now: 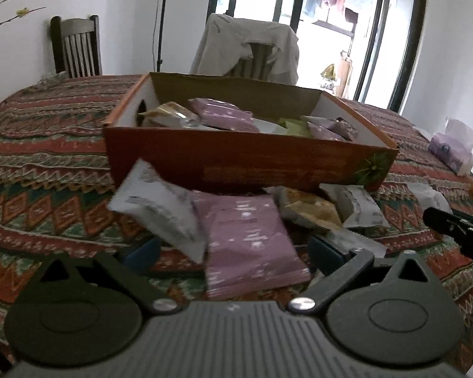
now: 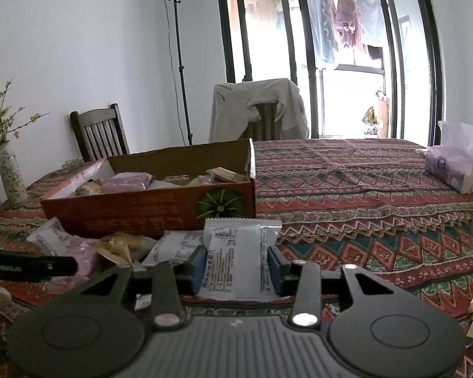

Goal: Organize snacks
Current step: 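Grasp a white wrapper packet with the right gripper while the left grasps a pink packet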

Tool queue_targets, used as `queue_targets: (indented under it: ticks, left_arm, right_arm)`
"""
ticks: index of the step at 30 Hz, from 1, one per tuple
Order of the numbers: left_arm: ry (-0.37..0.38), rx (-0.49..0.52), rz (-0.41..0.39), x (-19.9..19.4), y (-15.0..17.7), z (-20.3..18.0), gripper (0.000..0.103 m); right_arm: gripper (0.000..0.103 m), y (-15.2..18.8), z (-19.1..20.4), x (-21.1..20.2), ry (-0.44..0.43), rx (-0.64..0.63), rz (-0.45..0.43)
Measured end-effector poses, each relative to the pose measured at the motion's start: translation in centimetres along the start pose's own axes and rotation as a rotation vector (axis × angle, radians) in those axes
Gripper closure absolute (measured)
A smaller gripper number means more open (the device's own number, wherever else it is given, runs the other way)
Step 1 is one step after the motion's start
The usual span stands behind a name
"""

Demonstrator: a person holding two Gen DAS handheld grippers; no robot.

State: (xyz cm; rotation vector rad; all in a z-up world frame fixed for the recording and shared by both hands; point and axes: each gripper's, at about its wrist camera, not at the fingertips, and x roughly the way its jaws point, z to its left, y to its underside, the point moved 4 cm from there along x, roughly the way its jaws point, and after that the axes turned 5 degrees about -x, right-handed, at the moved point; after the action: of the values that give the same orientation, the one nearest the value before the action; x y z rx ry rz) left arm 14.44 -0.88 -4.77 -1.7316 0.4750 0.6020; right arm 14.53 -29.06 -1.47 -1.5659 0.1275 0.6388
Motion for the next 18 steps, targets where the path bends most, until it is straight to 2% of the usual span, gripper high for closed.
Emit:
queue_targets:
  ticks: [4,9,18]
  left_arm:
    - [-0.031,0.018,0.032,1.2,-0.1,-0.9,0.018]
    - [-0.080,0.027,0.056,2.6,0.0,-1.3,0.019]
    - [-0.087,0.029,0.029,2.4,-0.3,-1.7,0.040]
  right_arm:
    - [0.063,0.3,-0.4,0.4,-0.014,0.004,0.003]
    - [0.062,0.6,-0.5,0.7,-0.038,0.005,0.006]
    - [0.063,0.9,-0.3,0.9,-0.064,0.012,0.005]
